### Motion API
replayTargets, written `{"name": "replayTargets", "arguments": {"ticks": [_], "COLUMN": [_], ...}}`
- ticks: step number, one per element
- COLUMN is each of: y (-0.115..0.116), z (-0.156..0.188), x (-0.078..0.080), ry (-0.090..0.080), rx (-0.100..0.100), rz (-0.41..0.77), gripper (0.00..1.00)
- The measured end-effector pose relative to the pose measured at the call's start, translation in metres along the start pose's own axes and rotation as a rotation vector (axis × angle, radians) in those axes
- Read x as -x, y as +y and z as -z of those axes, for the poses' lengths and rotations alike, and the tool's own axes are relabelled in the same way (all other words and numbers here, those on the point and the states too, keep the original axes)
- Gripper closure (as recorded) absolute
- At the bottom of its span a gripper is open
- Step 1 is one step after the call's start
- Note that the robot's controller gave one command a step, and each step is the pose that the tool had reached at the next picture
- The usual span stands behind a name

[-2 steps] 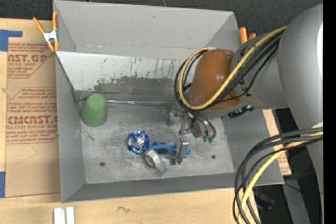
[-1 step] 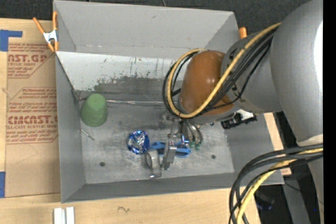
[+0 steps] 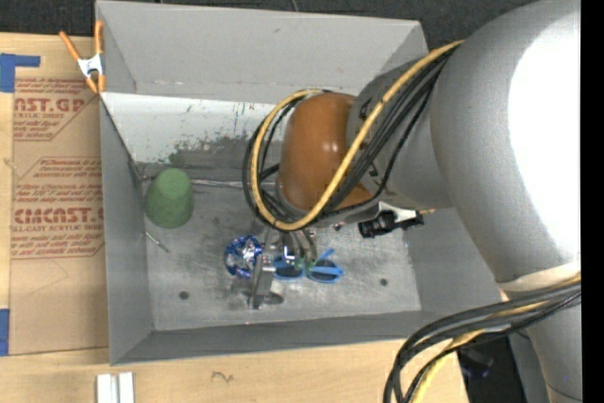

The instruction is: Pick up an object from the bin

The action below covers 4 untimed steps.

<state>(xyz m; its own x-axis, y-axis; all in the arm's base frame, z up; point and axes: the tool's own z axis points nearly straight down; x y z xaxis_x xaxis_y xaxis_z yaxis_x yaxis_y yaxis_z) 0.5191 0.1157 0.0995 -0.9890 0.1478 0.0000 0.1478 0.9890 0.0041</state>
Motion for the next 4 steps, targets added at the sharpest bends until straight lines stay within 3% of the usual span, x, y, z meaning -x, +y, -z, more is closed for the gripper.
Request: {"name": "replayTargets", "arguments": {"ticks": [1, 2, 3, 4], "y": [-0.013, -0.012, -0.012, -0.011], "z": [-0.027, -0.026, -0.026, 0.025], "x": [-0.013, -0.011, -0.01, -0.009], "ry": [-0.011, -0.006, -0.009, -0.004], "rx": [0.001, -0.001, -0.001, -0.001], "rz": [-0.13, -0.129, -0.13, -0.129], "gripper": [0.0, 0.0, 1.0, 1.0]}}
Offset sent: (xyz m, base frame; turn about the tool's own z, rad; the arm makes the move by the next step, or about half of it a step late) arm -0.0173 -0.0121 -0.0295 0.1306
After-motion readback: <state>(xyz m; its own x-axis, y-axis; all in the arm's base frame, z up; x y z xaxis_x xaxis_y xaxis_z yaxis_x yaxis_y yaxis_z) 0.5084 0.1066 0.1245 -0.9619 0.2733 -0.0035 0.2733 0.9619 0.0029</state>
